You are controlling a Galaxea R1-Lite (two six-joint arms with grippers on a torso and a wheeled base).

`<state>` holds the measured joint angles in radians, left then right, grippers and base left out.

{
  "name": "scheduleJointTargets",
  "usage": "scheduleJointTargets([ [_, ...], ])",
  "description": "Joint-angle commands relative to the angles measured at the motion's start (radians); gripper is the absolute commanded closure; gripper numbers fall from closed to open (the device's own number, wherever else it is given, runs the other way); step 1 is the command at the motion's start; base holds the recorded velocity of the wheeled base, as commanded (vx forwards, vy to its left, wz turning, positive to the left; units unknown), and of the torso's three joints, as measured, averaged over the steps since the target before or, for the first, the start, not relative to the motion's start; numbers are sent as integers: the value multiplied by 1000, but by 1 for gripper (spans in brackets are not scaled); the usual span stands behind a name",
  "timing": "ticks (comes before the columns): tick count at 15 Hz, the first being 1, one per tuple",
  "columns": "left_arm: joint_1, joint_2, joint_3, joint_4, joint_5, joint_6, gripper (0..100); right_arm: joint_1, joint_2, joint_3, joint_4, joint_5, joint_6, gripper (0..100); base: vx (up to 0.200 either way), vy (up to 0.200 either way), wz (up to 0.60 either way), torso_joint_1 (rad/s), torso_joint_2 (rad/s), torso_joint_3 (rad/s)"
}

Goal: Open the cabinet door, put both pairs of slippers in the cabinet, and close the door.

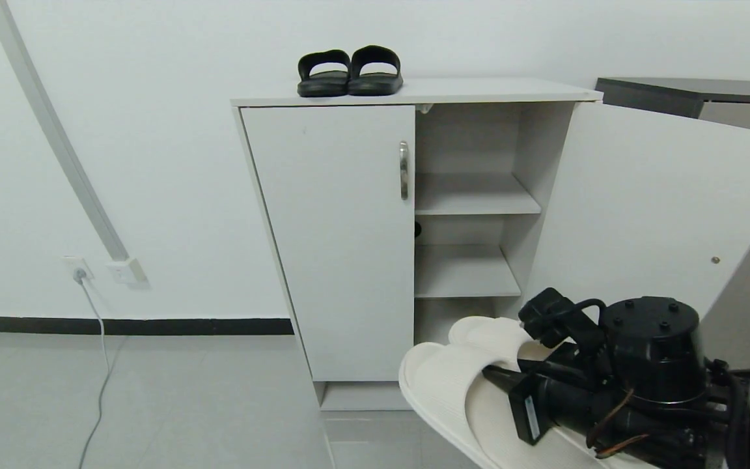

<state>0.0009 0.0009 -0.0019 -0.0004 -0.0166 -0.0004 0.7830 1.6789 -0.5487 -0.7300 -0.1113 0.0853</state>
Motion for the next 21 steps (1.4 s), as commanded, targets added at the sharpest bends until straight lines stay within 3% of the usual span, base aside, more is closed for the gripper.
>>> scheduleJointTargets([
  [1, 1, -1, 0, 0, 0, -1, 100, 45, 156, -63, -83, -143, 108, 100, 0, 0, 0, 0, 0, 0],
  [4, 1, -1, 0, 0, 0, 0, 100, 48, 343, -177, -203, -377, 151, 100, 0, 0, 0, 0, 0, 0],
  [6, 1, -1, 0, 0, 0, -1, 100, 38, 473, -292, -204, -577, 160, 100, 0, 0, 0, 0, 0, 0],
  [8, 1, -1, 0, 0, 0, -1, 100, 12, 532, -356, -206, -668, 169, 100, 0, 0, 0, 0, 0, 0],
  [13, 1, -1, 0, 0, 6, -6, 100, 2, 565, -366, -207, -683, 172, 100, 0, 0, 0, 0, 0, 0],
  [18, 1, -1, 0, 0, 6, -6, 100, 2, 584, -367, -215, -689, 171, 100, 0, -200, 0, 0, 0, 4],
  [21, 1, -1, 0, 0, 6, -6, 100, 2, 625, -387, -244, -689, 165, 100, 0, 0, 0, 0, 0, 0],
])
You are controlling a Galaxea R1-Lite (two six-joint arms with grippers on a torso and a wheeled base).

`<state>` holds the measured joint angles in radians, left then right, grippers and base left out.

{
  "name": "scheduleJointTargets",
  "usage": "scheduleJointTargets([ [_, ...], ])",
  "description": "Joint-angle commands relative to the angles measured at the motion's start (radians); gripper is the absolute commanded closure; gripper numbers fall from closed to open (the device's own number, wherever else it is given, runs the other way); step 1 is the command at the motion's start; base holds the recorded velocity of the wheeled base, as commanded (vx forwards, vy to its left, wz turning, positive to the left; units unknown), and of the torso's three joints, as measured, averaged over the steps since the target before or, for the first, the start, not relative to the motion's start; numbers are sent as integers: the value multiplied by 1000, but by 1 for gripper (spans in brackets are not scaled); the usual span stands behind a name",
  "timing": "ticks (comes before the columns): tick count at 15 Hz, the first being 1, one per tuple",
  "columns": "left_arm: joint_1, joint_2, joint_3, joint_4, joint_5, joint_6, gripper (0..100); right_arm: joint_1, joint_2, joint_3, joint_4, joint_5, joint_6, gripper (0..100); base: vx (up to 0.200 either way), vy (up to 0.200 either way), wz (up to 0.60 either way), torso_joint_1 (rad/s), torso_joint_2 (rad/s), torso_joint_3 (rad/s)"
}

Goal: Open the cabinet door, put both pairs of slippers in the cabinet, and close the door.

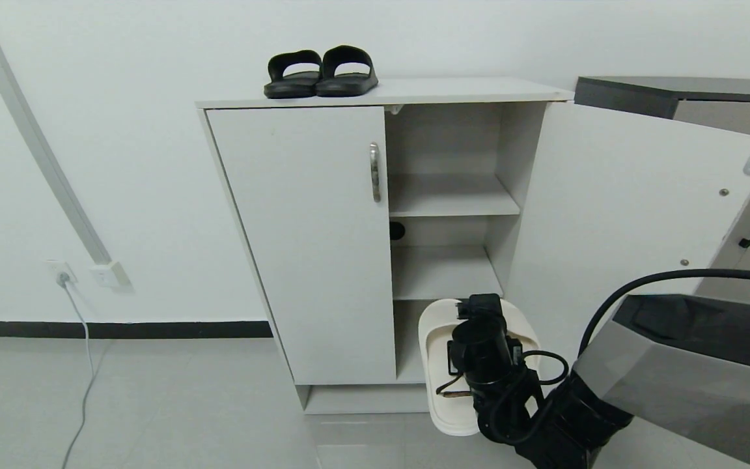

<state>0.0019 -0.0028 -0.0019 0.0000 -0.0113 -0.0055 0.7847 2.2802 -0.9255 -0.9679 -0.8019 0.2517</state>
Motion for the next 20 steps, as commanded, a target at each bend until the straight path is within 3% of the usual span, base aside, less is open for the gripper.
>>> scheduleJointTargets([
  [1, 0, 3, 0, 0, 1, -1, 100, 1, 30, -13, -8, 1, -2, 100, 0, 0, 0, 0, 0, 0],
  [8, 0, 3, 0, 0, 1, 1, 100, -1, 87, -29, -129, 29, -75, 100, 0, 0, 0, 0, 0, 0],
  [20, 0, 3, 0, 0, -1, 1, 100, -2, 107, -32, -137, 44, -75, 100, 0, 0, 0, 1, 1, -34],
])
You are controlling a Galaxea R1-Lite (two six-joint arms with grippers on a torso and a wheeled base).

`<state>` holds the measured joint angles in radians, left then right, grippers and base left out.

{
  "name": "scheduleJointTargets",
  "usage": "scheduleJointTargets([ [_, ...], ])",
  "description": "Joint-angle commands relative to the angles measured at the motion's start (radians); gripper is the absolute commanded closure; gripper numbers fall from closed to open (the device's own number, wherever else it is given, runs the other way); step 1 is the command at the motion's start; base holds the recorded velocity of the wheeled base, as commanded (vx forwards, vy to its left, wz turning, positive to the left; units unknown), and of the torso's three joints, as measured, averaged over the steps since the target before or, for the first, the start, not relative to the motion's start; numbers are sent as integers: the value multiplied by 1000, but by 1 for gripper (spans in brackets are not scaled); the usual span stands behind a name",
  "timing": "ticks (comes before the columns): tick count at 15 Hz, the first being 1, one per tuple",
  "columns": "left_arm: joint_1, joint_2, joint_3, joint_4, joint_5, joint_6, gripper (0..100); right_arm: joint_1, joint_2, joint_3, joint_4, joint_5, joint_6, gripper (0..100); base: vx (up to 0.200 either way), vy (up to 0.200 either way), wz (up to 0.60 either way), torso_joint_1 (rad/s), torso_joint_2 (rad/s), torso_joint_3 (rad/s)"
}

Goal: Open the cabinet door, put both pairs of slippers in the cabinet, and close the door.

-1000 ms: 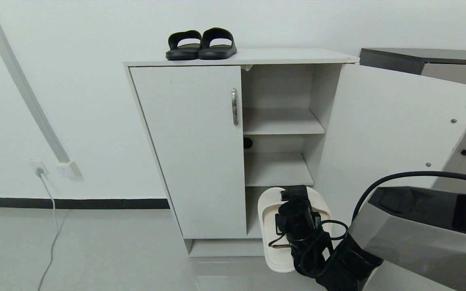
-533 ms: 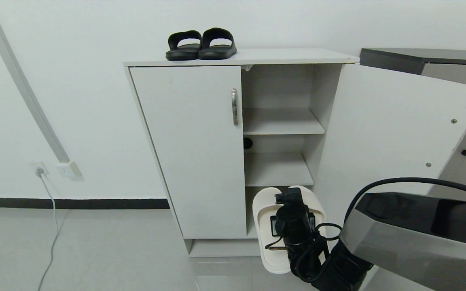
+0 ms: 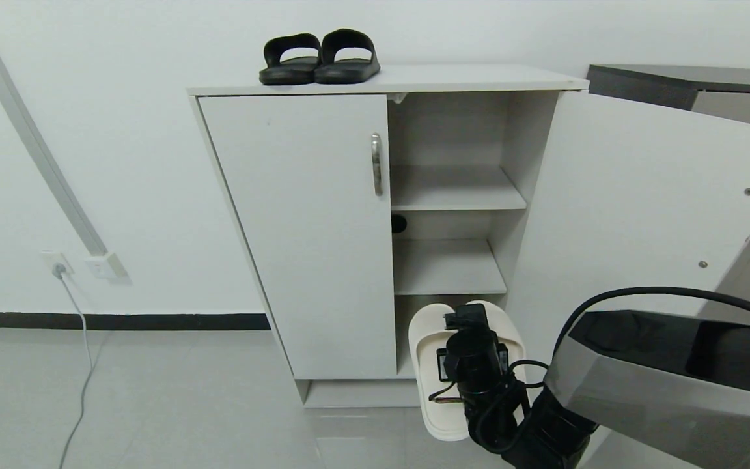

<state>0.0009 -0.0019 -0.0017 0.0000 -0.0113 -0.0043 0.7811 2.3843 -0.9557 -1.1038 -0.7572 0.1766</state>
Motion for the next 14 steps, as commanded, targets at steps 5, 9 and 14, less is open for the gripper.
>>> scheduleJointTargets([
  [5, 1, 2, 0, 0, -3, 3, 100, 1, 21, -18, -2, 12, 3, 100, 0, 0, 0, 3, 2, -194],
  [9, 1, 2, 0, 0, -1, 3, 100, -2, 50, -29, -30, 3, 0, 100, 0, 0, 0, 1, 1, -194],
  [14, 1, 2, 0, 0, 1, 1, 100, -57, 138, -38, -410, 6, -204, 100, 0, 0, 0, 5, -1, -80],
])
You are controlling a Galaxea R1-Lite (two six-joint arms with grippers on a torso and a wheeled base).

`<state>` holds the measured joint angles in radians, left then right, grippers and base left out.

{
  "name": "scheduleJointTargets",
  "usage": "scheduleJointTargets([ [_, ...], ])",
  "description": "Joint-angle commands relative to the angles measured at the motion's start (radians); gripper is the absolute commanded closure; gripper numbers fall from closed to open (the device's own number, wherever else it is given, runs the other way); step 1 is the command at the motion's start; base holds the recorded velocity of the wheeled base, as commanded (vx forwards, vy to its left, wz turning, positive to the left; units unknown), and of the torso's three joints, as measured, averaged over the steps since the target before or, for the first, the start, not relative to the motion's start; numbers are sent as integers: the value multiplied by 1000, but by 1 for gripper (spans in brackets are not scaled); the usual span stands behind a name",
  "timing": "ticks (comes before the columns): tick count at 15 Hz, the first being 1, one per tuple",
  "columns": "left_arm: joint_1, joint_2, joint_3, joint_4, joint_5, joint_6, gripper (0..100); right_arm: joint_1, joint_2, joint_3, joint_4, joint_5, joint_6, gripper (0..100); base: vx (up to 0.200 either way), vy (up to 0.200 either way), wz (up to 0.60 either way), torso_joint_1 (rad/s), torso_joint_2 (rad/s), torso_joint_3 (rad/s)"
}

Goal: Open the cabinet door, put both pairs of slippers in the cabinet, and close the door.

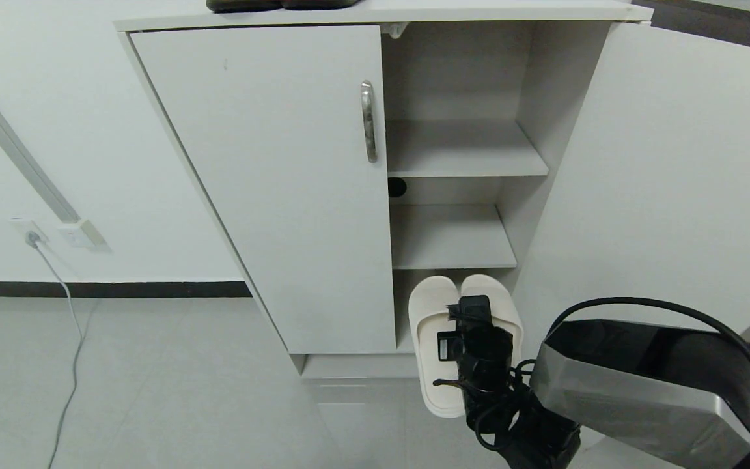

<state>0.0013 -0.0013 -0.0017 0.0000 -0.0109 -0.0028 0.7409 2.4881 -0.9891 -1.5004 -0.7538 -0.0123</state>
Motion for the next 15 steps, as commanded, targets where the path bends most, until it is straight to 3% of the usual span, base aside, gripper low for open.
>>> scheduleJointTargets([
  [1, 0, 1, 0, 0, 0, 0, 100, -21, 29, -9, -21, 2, -18, 100, 0, 0, 0, 0, 0, 0],
  [9, 0, 1, 0, 0, 0, 1, 100, -24, -12, -14, -26, 2, -26, 100, 0, 0, 0, 0, 0, 0],
  [15, 0, 1, 0, 0, -1, 1, 100, -24, -14, -16, -20, 4, -28, 100, 200, 0, 0, 2, 2, 2],
])
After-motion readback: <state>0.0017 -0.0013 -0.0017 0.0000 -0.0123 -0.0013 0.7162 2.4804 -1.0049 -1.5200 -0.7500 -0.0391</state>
